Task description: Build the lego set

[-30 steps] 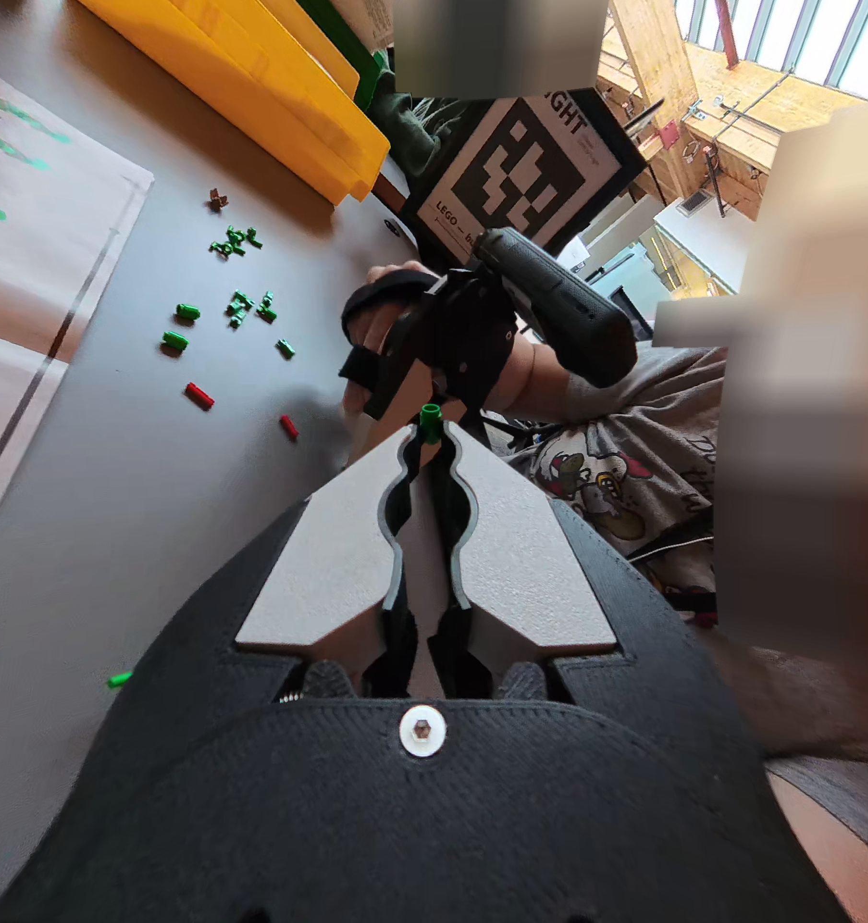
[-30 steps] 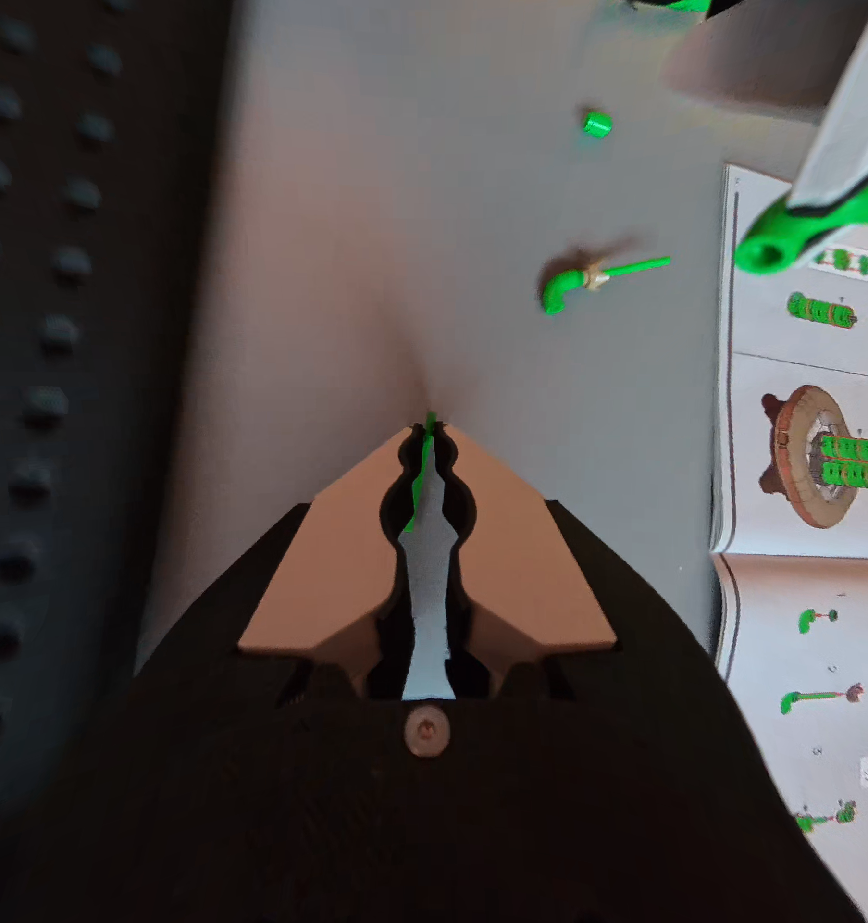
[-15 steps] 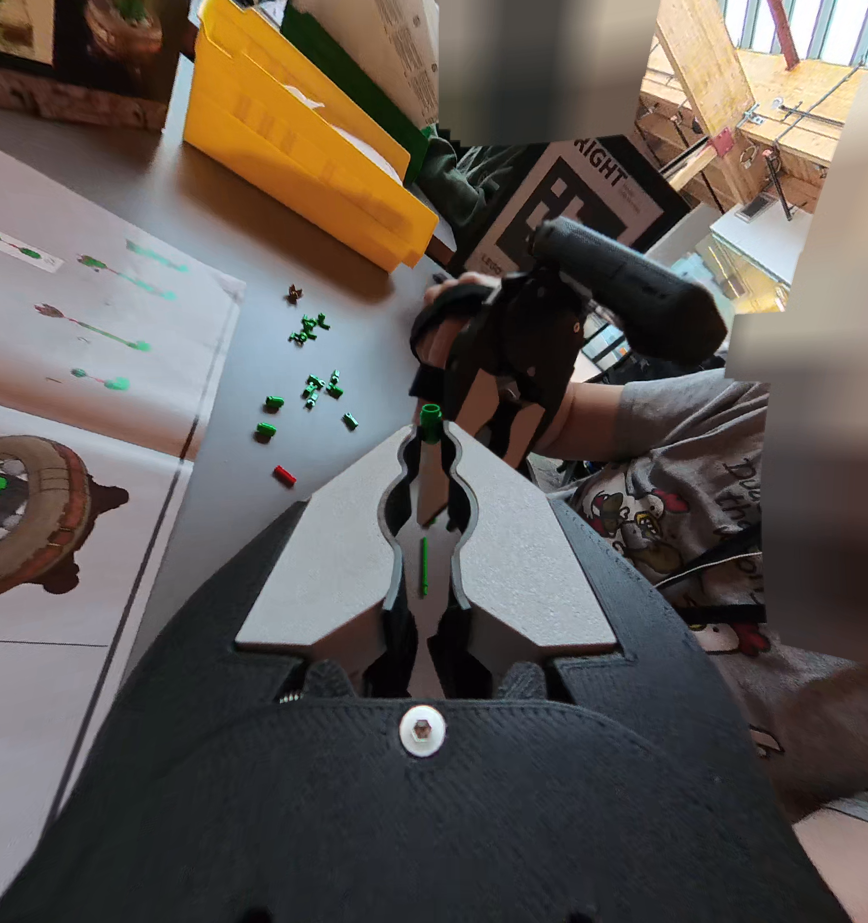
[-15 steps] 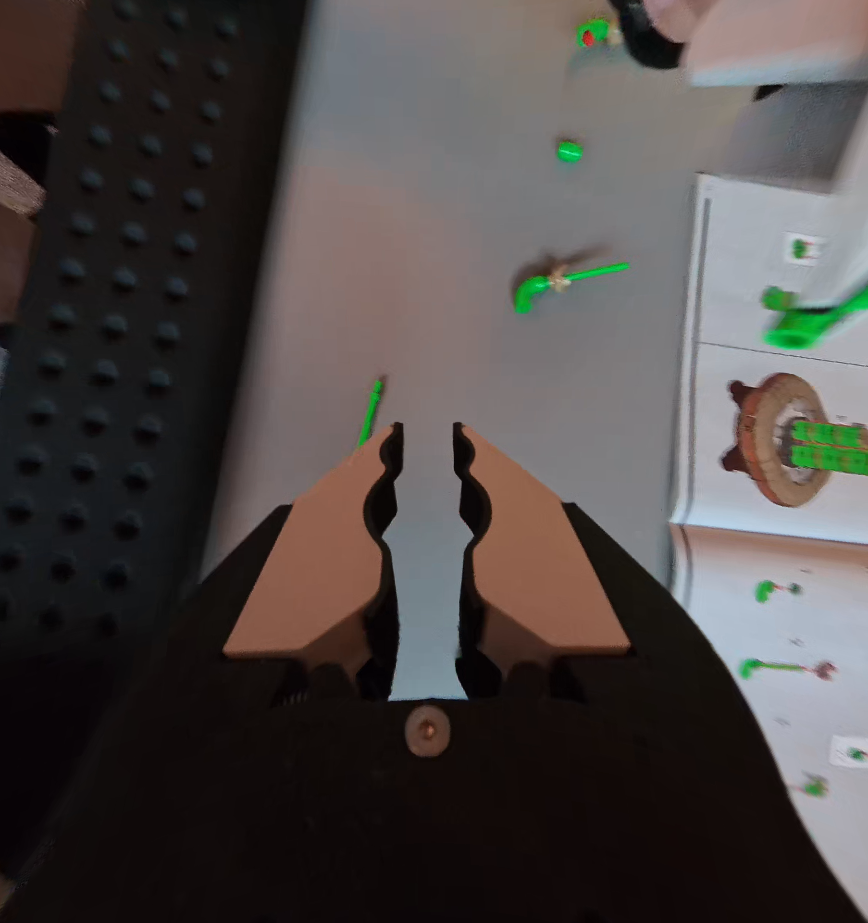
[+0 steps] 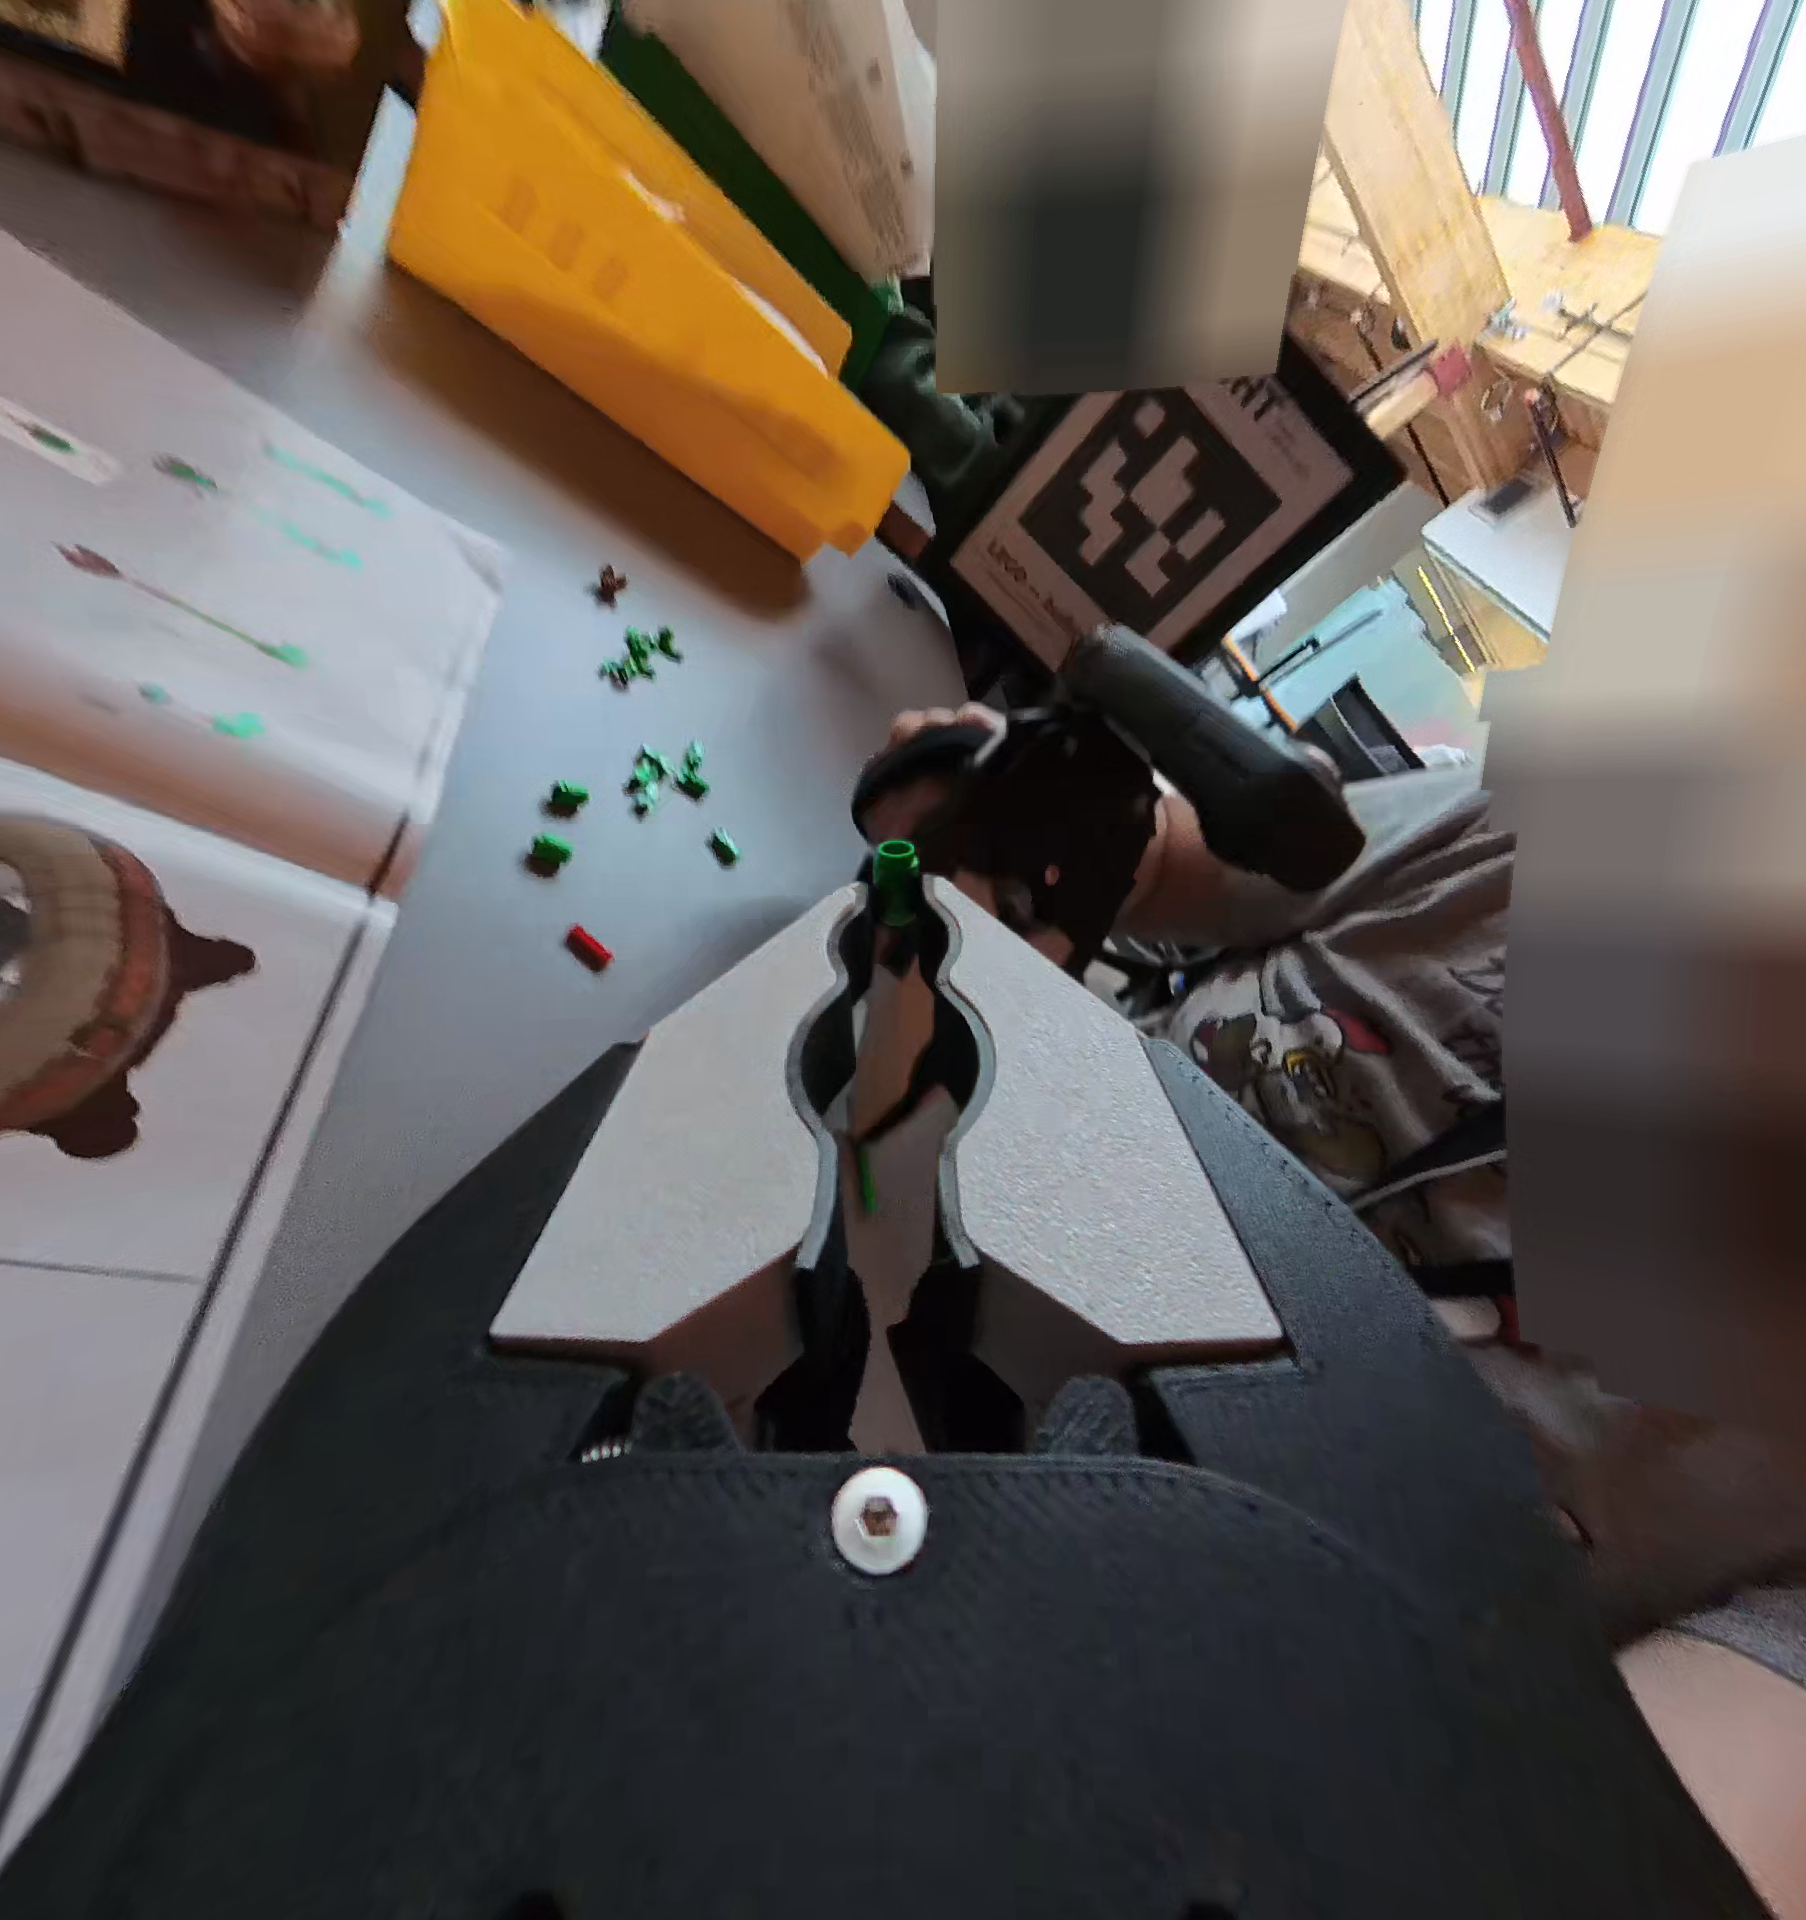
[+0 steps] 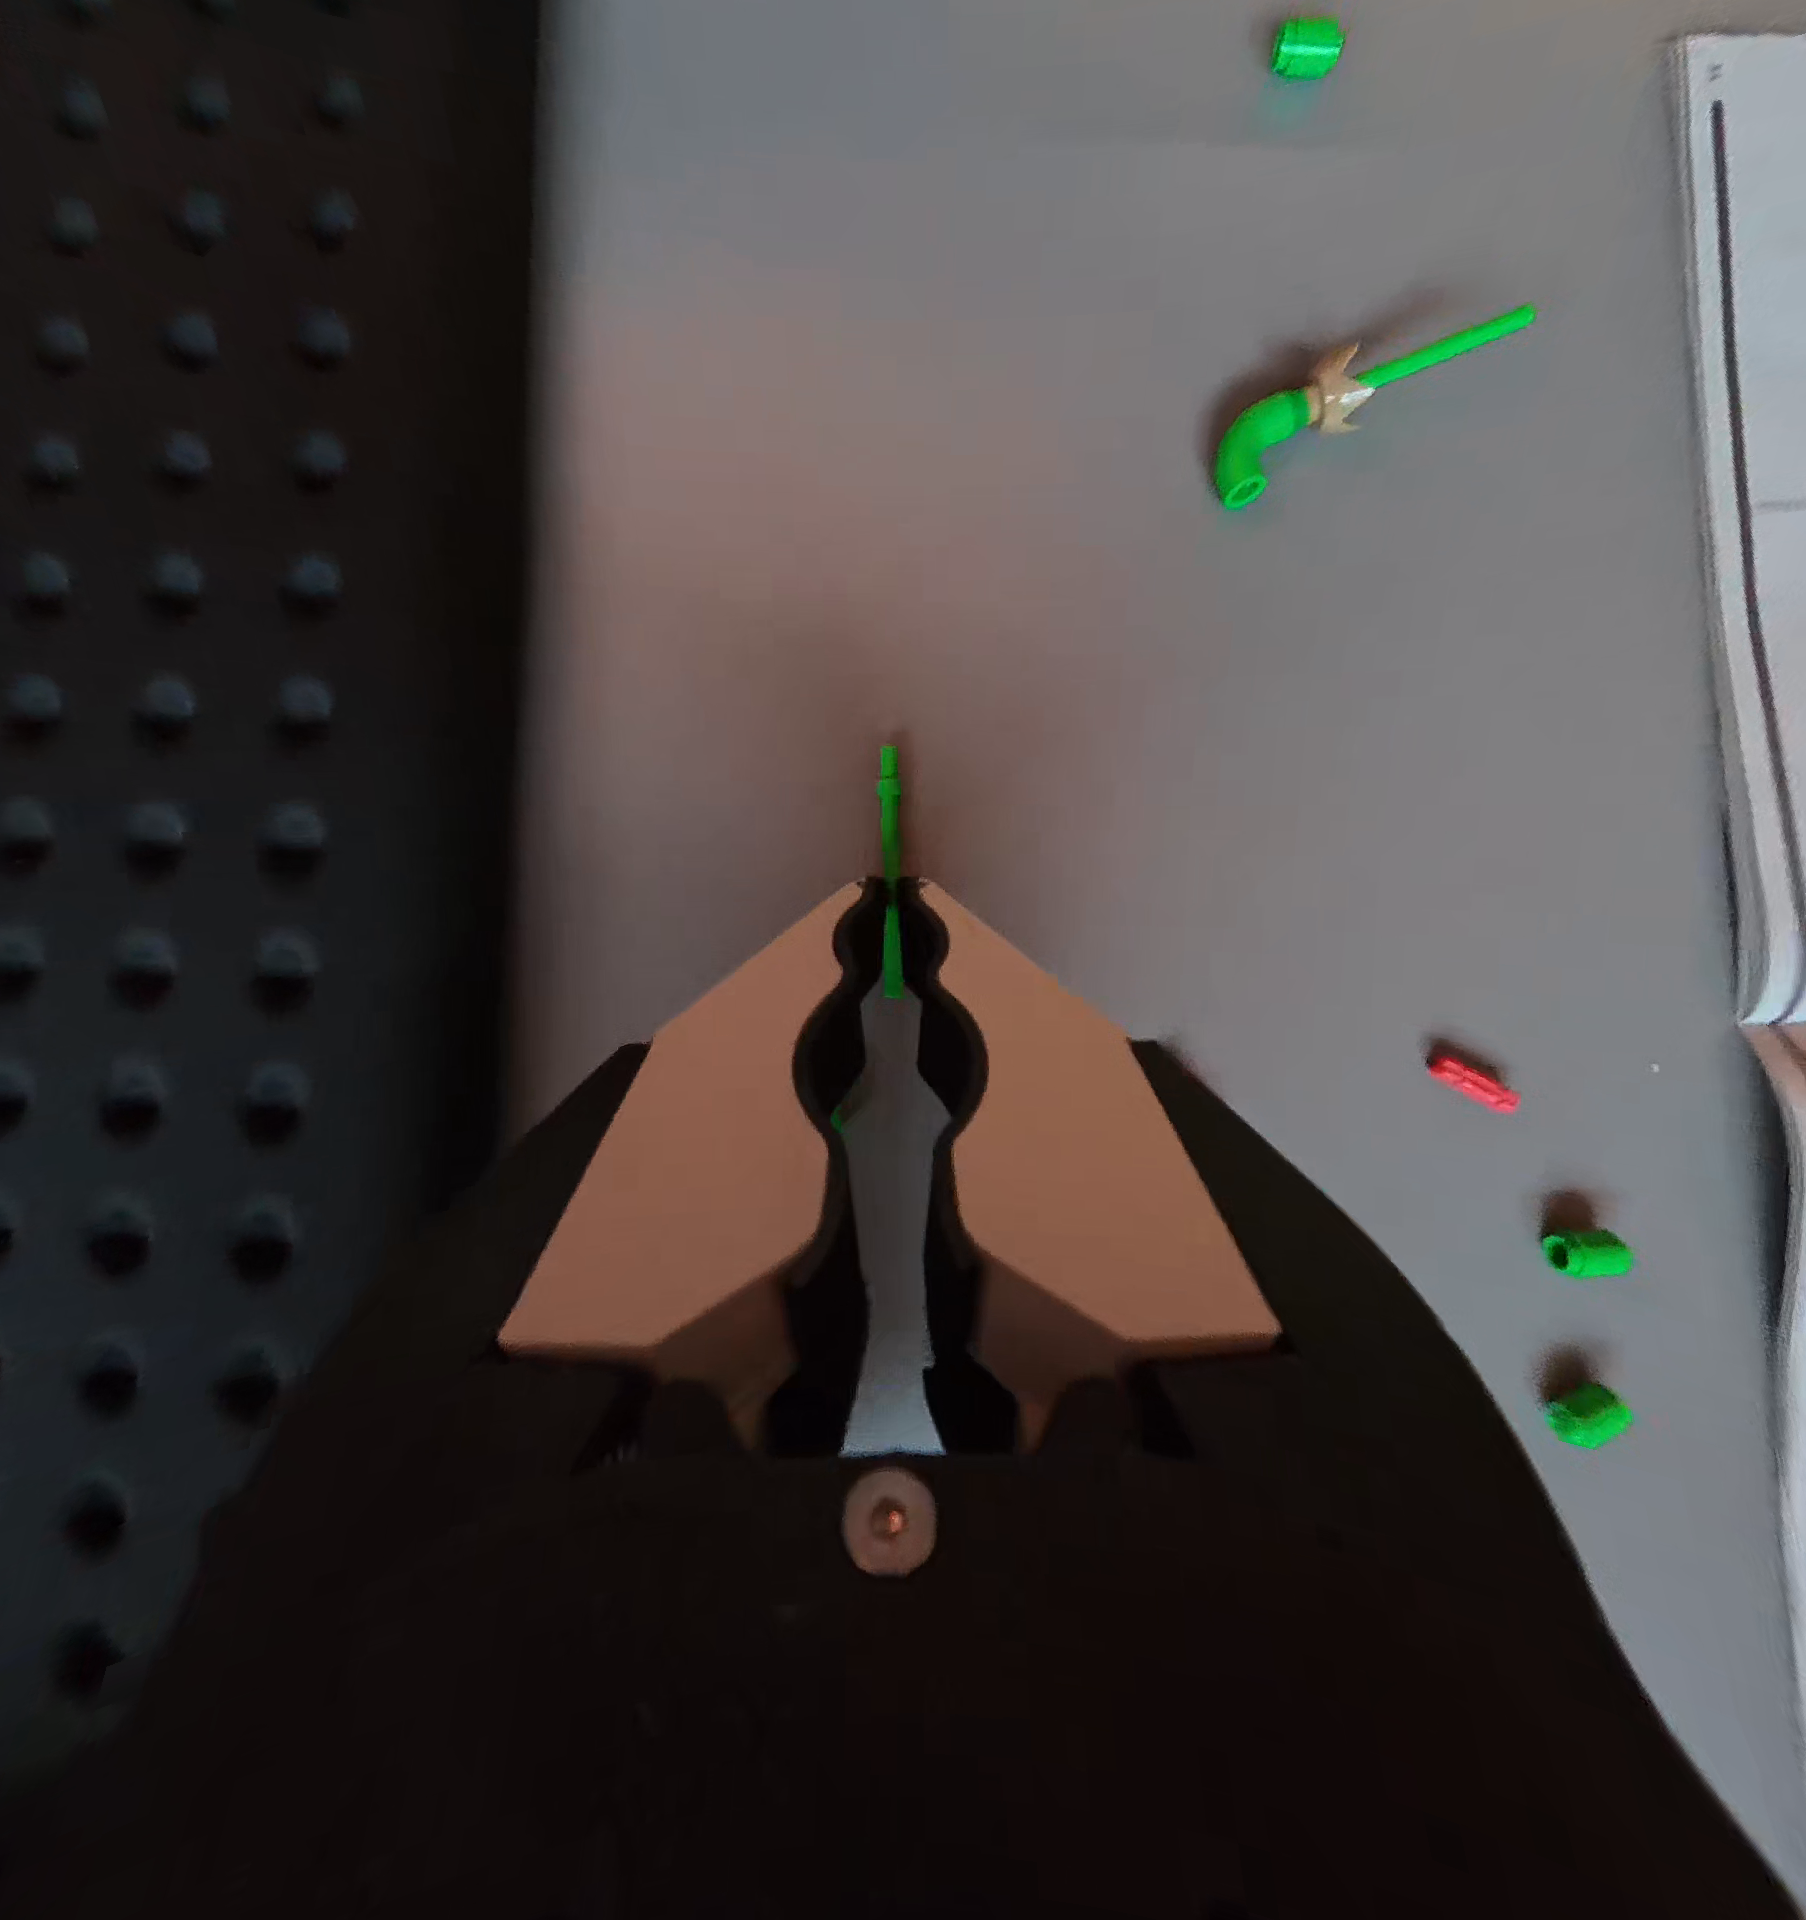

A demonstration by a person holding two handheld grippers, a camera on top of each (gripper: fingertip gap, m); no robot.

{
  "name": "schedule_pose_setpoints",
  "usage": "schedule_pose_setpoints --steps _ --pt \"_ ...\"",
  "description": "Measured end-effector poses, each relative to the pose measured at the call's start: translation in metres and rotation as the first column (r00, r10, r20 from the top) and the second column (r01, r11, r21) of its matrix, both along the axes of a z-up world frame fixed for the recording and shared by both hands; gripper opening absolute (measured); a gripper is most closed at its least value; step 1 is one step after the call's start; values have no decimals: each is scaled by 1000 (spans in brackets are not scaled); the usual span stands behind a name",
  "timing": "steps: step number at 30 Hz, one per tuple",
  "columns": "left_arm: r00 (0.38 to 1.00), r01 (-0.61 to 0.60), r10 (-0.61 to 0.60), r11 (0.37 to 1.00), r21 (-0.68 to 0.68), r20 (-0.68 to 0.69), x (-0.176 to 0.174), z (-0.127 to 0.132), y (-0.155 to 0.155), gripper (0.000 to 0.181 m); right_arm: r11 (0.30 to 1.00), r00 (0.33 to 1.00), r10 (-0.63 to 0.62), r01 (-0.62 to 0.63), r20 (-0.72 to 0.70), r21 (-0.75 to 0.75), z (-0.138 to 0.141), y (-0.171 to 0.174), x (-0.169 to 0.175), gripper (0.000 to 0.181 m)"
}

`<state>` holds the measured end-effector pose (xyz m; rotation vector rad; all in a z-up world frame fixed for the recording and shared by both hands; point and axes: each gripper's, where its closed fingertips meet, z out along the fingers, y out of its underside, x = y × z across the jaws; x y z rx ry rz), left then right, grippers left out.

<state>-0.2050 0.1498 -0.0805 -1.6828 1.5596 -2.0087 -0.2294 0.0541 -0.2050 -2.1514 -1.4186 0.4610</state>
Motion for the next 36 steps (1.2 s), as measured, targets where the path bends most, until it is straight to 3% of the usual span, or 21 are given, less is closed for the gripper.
schedule_pose_setpoints --steps 2,6,10,14,19,27,36 --pt "990 102 -101 995 7 -96 -16 -22 -20 5 992 997 49 -55 57 114 1 6 3 0" --pt "911 322 -312 947 -7 -271 -45 -49 -60 5 925 982 172 -187 75 331 18 1 10 0" --pt "778 482 -468 873 -79 -419 -65 -73 -96 5 883 987 98 -146 129 447 26 7 31 0" --pt "718 521 -517 843 -132 -466 -62 -84 -113 5 779 986 88 -157 142 608 48 5 8 0" --pt "672 574 -569 805 -152 -474 -72 -89 -124 5 648 947 81 -287 311 705 40 -3 1 0" --pt "581 589 -617 769 -249 -531 -84 -99 -133 5 611 941 144 -328 307 721 34 -21 -22 0" --pt "531 578 -653 745 -333 -540 -88 -107 -136 5 600 925 172 -371 339 709 19 -24 -34 0"
